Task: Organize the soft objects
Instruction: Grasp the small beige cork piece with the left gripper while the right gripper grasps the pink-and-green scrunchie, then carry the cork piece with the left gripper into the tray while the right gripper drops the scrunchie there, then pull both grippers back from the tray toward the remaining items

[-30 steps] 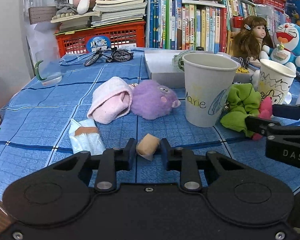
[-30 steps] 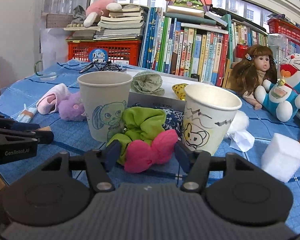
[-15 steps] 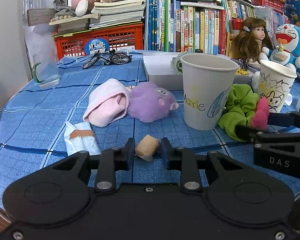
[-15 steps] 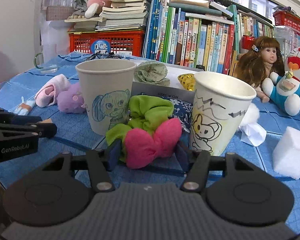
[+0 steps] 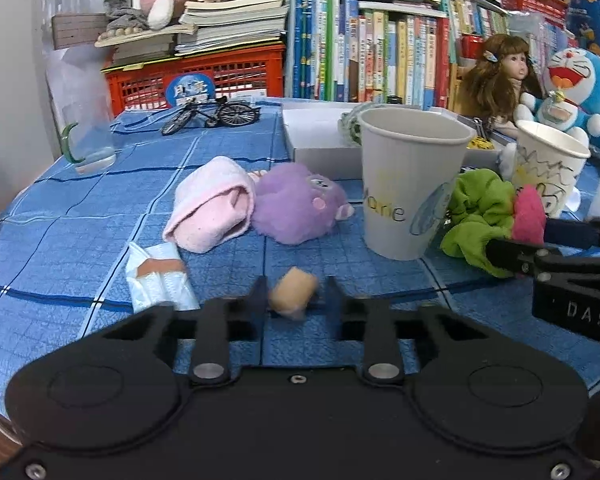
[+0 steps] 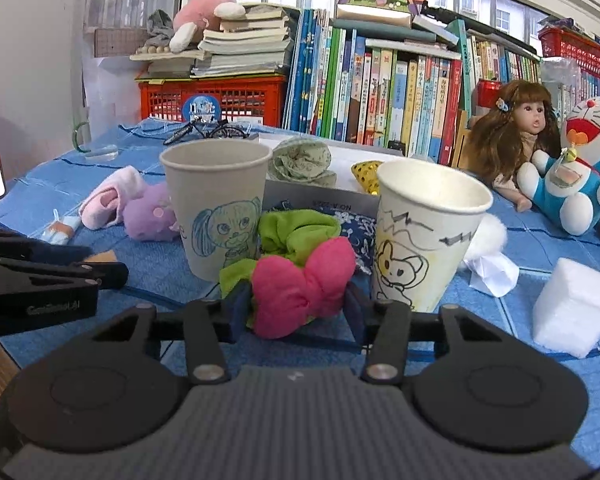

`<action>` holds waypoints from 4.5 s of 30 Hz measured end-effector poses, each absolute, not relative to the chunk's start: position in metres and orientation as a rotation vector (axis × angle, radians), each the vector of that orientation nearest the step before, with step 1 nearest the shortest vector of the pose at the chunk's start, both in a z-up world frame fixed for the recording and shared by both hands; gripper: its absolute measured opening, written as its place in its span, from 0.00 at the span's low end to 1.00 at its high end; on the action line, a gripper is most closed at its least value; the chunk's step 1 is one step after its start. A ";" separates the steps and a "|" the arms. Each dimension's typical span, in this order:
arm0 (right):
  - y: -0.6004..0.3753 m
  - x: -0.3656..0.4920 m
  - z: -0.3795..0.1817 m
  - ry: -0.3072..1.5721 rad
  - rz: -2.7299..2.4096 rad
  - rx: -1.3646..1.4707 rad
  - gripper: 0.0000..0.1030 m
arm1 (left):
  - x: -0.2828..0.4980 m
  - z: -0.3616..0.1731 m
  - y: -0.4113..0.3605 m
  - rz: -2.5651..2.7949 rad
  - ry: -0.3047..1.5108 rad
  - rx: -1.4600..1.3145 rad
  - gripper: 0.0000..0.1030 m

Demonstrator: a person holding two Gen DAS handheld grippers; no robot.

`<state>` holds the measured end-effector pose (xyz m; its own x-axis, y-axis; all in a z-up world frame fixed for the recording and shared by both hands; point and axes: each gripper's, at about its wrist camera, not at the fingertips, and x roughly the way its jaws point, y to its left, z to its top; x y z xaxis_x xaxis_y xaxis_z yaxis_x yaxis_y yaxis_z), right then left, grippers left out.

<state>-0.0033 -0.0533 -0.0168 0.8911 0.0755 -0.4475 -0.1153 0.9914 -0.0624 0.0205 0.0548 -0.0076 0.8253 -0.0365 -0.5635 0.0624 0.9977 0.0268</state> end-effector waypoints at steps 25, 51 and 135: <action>-0.073 -0.027 0.051 0.330 0.141 -0.039 0.43 | 0.024 0.081 0.056 -0.143 0.472 0.008 0.22; -0.109 0.070 0.114 0.324 0.111 0.008 0.43 | 0.154 0.121 0.035 -0.203 0.546 -0.015 0.22; -0.112 0.202 0.094 0.786 0.140 0.086 0.78 | 0.247 0.097 0.045 -0.156 0.739 -0.024 0.77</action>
